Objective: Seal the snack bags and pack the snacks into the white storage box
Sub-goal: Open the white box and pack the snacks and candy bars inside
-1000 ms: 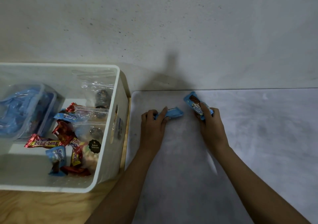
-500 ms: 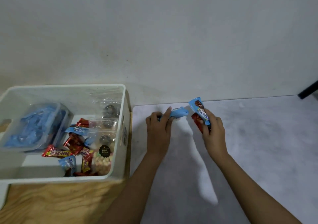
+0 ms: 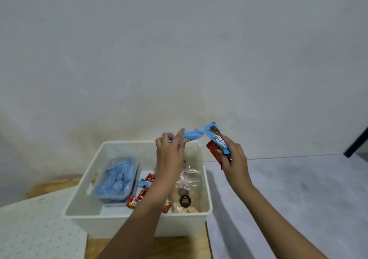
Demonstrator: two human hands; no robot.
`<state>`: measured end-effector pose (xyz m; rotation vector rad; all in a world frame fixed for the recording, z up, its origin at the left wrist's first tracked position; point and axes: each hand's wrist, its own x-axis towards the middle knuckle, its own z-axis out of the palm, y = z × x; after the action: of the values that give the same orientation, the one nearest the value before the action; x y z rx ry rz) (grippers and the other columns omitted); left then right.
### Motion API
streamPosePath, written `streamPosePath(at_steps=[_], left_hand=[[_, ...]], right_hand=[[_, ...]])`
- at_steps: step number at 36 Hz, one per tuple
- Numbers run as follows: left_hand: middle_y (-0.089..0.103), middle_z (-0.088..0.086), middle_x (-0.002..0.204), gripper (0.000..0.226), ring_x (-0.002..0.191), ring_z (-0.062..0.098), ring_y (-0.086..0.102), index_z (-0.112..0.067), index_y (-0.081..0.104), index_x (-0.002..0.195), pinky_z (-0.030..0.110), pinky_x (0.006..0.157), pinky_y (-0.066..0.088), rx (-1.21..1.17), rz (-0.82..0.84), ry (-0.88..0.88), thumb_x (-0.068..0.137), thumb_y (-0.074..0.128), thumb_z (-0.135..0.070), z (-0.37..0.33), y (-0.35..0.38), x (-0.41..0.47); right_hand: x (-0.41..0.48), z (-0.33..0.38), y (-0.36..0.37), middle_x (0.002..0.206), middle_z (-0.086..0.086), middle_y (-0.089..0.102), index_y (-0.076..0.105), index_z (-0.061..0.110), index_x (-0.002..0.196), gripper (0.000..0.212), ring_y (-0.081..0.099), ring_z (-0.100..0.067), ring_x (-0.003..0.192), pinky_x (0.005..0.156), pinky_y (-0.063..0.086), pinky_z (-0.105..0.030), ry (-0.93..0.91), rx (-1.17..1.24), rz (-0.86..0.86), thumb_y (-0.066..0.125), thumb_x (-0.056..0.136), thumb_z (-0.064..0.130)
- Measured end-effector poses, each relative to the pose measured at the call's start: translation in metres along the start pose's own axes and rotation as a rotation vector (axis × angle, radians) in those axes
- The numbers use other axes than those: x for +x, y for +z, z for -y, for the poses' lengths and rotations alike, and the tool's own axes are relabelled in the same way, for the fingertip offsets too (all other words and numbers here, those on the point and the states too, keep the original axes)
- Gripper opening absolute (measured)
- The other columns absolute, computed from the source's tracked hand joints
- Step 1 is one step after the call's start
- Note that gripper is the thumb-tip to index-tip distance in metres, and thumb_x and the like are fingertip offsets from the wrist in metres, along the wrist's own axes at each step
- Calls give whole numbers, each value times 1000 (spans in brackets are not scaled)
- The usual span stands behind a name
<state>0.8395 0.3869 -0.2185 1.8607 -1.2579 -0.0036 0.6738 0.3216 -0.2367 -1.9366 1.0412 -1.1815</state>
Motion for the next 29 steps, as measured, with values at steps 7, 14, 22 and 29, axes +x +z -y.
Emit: streamPosePath(at_steps=[7, 14, 22, 29], left_hand=[[46, 6, 113, 40, 110, 22, 37, -26, 45, 136, 36, 94, 38, 264, 171, -147, 98, 36, -37, 105, -68, -48], [44, 13, 126, 41, 125, 31, 33, -22, 44, 135, 44, 100, 39, 303, 368, -251, 99, 35, -37, 146, -67, -61], [29, 8, 149, 52, 140, 28, 18, -22, 33, 142, 47, 110, 25, 298, 444, -243, 97, 33, -48, 153, -71, -64], [36, 4, 146, 46, 134, 22, 29, -22, 37, 140, 38, 109, 27, 334, 163, -237, 98, 34, -41, 170, -131, -68]], right_hand=[[-52, 27, 106, 120, -8, 51, 43, 22, 136, 45, 49, -16, 103, 78, 34, -8, 83, -154, 262, 49, 93, 10], [-76, 26, 144, 127, -14, 52, 41, 23, 138, 47, 50, -27, 114, 88, 38, -27, 218, -298, 390, 53, 92, 18], [-82, 33, 142, 138, -9, 44, 35, 25, 141, 57, 53, -31, 110, 91, 42, -35, 215, -386, 495, 57, 89, 22], [-74, 71, 162, 140, -9, 40, 39, 21, 139, 49, 38, -24, 129, 106, 31, -33, 71, -368, 571, 53, 93, 20]])
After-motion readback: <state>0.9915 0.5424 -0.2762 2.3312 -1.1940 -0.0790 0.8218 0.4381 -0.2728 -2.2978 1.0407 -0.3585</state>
